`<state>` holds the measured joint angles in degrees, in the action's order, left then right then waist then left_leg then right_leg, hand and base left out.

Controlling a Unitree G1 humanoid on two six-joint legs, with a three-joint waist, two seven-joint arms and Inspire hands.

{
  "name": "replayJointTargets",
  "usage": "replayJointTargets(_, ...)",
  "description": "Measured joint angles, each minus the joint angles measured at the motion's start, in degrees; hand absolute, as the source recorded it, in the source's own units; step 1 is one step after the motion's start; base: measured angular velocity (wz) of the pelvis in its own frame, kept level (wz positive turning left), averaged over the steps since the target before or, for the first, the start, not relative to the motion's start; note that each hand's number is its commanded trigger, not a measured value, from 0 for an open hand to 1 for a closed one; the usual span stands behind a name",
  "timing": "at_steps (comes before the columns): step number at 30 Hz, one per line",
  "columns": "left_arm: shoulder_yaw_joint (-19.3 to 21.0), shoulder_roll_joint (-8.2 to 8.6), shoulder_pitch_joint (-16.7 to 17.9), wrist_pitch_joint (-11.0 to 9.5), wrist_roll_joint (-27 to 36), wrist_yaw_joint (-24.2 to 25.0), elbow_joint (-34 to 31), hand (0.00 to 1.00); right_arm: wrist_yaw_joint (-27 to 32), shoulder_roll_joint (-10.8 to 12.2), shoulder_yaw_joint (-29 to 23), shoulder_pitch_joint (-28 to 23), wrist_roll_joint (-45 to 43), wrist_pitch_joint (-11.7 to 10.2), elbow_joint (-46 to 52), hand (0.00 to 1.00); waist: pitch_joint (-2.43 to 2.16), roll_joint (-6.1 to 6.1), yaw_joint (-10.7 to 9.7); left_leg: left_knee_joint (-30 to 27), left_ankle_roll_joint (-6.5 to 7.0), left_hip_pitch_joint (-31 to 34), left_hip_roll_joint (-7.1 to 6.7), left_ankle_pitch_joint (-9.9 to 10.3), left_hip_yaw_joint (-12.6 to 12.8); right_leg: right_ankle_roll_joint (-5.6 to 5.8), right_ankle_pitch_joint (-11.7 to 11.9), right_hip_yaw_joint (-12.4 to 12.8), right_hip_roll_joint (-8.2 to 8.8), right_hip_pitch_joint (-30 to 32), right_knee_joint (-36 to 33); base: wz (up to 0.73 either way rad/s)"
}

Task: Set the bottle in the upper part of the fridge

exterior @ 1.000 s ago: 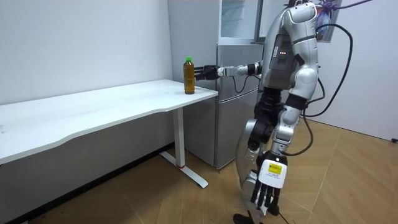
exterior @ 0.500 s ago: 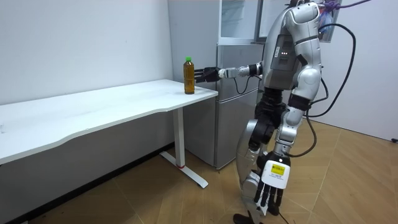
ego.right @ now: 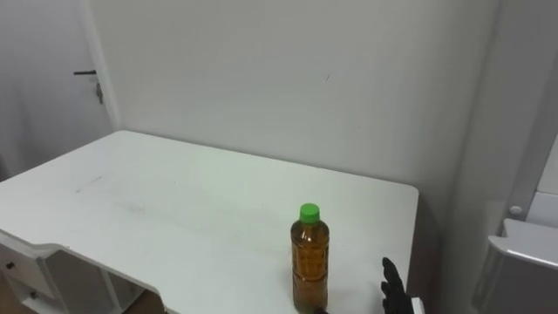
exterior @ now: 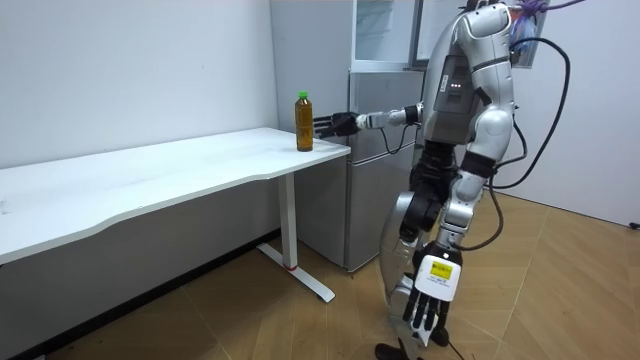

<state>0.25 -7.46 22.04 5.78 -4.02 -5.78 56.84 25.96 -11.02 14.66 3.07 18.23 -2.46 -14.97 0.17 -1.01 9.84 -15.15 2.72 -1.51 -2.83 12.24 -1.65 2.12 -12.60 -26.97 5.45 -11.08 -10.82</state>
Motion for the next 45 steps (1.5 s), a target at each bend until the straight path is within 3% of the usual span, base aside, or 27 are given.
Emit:
replayJointTargets(8, 0.0, 0.02, 0.0, 0.0, 0.0, 0.3, 0.1, 0.0, -0.4, -0.1, -0.2, 0.1, 2.2, -0.7, 0.1, 0.0, 0.08, 0.14, 0.1, -0.5, 0.06, 0.9, -0.75, -0.1, -1.9, 0.05, 0.0, -1.6, 0.11, 0.0, 0.0, 0.1)
replayJointTargets(14, 0.0, 0.01, 0.1, 0.0, 0.0, 0.3, 1.1, 0.0, 1.1, -0.1, -0.2, 0.2, 4.1, -0.7, 0.1, 0.0, 0.17, 0.03, 1.5, -0.6, 0.33, 1.4, -1.11, -0.3, -3.0, 0.38, -0.2, -2.6, 0.57, 0.0, -0.2, 0.11)
replayJointTargets(17, 0.0, 0.02, 0.1, -0.1, 0.0, 0.4, 0.9, 0.0, 2.1, -0.1, -0.2, 1.4, 4.1, -0.9, -0.1, 0.0, 0.73, -0.21, 1.9, -0.7, 0.41, 1.6, -1.12, -0.3, -3.2, 0.47, -0.3, -2.7, 0.76, 0.3, -1.0, 0.09)
replayJointTargets(19, 0.0, 0.03, 0.1, -0.1, -0.1, 0.6, 0.7, 0.0, 2.6, -0.1, -0.2, 2.1, 4.1, -1.5, -0.1, 0.0, 0.77, -0.25, 2.1, -1.2, 0.46, 2.1, -1.18, -0.3, -3.3, 0.53, -0.3, -2.9, 0.77, 0.5, -1.0, 0.08)
replayJointTargets(35, -1.2, -0.15, 0.0, -1.2, 0.4, 2.5, -0.1, 0.0, 4.2, -0.2, -0.2, 5.6, 6.6, -1.9, -5.1, 0.0, 0.51, -0.64, 4.5, -4.5, 0.98, 7.0, -1.87, -0.5, -4.6, 0.61, -0.4, -3.5, 1.43, 4.0, -2.9, 0.05)
replayJointTargets(45, -1.7, -0.35, 0.2, -1.7, 2.2, 2.5, -0.1, 0.0, 5.1, -0.2, -0.2, 6.1, 6.8, -2.8, -5.9, 0.0, 0.5, -0.93, 4.8, -6.1, 1.09, 8.9, -1.89, -0.5, -5.0, 0.61, -0.4, -4.3, 1.53, 5.0, -3.7, 0.04)
